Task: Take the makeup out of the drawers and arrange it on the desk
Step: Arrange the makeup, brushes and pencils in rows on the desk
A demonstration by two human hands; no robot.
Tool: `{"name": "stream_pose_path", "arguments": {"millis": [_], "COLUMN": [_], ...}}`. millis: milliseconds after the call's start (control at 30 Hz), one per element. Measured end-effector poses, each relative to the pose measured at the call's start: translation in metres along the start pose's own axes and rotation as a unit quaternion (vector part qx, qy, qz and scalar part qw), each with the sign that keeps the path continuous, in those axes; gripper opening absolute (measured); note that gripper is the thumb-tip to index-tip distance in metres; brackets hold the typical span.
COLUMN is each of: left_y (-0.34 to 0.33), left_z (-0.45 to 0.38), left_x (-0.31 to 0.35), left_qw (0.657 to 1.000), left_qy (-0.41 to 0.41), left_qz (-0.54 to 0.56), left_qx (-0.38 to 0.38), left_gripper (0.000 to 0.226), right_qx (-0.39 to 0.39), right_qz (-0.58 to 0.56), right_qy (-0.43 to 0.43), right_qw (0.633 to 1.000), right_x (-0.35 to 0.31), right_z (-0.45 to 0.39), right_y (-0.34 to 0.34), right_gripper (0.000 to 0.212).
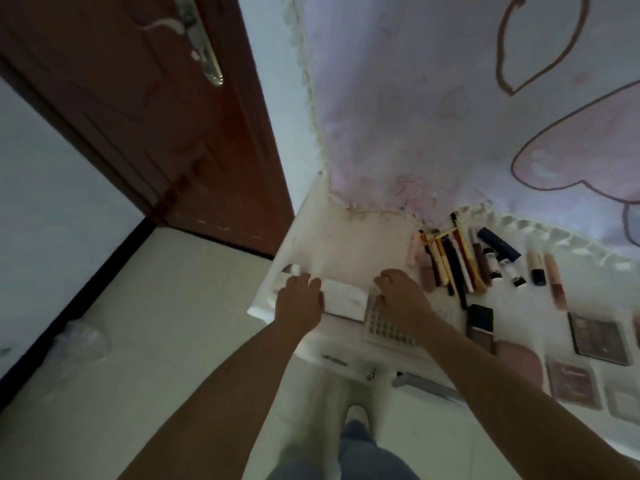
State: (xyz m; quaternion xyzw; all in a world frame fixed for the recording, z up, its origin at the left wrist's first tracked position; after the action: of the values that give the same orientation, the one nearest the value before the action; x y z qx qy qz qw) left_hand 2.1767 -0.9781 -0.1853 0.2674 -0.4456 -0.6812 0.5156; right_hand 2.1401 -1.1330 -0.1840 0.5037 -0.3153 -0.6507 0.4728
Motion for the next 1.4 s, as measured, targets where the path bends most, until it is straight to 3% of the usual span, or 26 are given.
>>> {"name": "stream_pose_path", "arguments": {"millis": [200,400,600,767,867,933,1100,1233,1300,1400], "left_y": [-0.01,-0.021,-0.018,-0.013,-0.006,-0.001,0.013,0.04,0.057,0.098], "left_z": [0.064,0.105,0.107,0.084,0.066,0.053,0.023,0.003,-0.006,-0.01], "left_x": [-0.106,-0.166,-0.191,-0.204,-0.205,-0.206,-0.186,-0.155,-0.142,-0.123], "left_qw": [0.995,0.992,0.993,0.994,0.996,0.997,0.999,0.995,0.985,0.949], "left_qy": [0.102,0.117,0.104,0.094,0.08,0.075,0.028,-0.046,-0.089,-0.186], "left_qz": [0.014,0.043,0.06,0.043,0.027,0.018,0.042,0.091,0.136,0.151], "left_qx": [0.011,0.012,0.017,0.017,0.0,-0.009,-0.014,0.022,0.064,0.207], "left_gripper": [0.044,0.047,0.049,0.056,0.059,0.062,0.077,0.089,0.081,0.054], "right_qx": [-0.044,-0.061,-0.08,-0.14,-0.17,-0.17,-0.14,-0.102,-0.068,0.0], "right_qz": [0.035,-0.016,-0.086,-0.063,-0.13,-0.133,-0.269,-0.34,-0.359,-0.332], "right_qy": [0.014,-0.055,-0.137,-0.152,-0.165,-0.166,-0.168,-0.125,-0.101,-0.1], "right_qw": [0.998,0.996,0.984,0.976,0.963,0.962,0.938,0.926,0.926,0.938], "right_x": [-0.095,-0.146,-0.153,-0.152,-0.144,-0.142,-0.143,-0.154,-0.159,-0.164], "right_z": [-0.016,-0.037,-0.069,-0.101,-0.113,-0.12,-0.127,-0.118,-0.113,-0.103], "right_y": [-0.029,-0.042,-0.04,-0.039,-0.043,-0.042,-0.028,0.003,0.025,0.064], "right_gripper": [0.039,0.043,0.057,0.058,0.069,0.054,0.02,0.017,0.019,0.029]}}
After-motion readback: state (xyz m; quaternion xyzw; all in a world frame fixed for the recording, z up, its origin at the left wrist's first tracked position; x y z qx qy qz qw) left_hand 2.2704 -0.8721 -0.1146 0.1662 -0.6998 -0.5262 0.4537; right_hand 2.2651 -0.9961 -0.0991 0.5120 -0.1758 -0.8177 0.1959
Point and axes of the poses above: each hand's wrist, its own z-axis away from the middle knuckle, its own y-axis out of the back of the hand, x = y × z, the point moved 6 cm from there along -z, towards the middle knuckle, and after that the axes turned 7 degrees about -x, right-handed, at the moved point
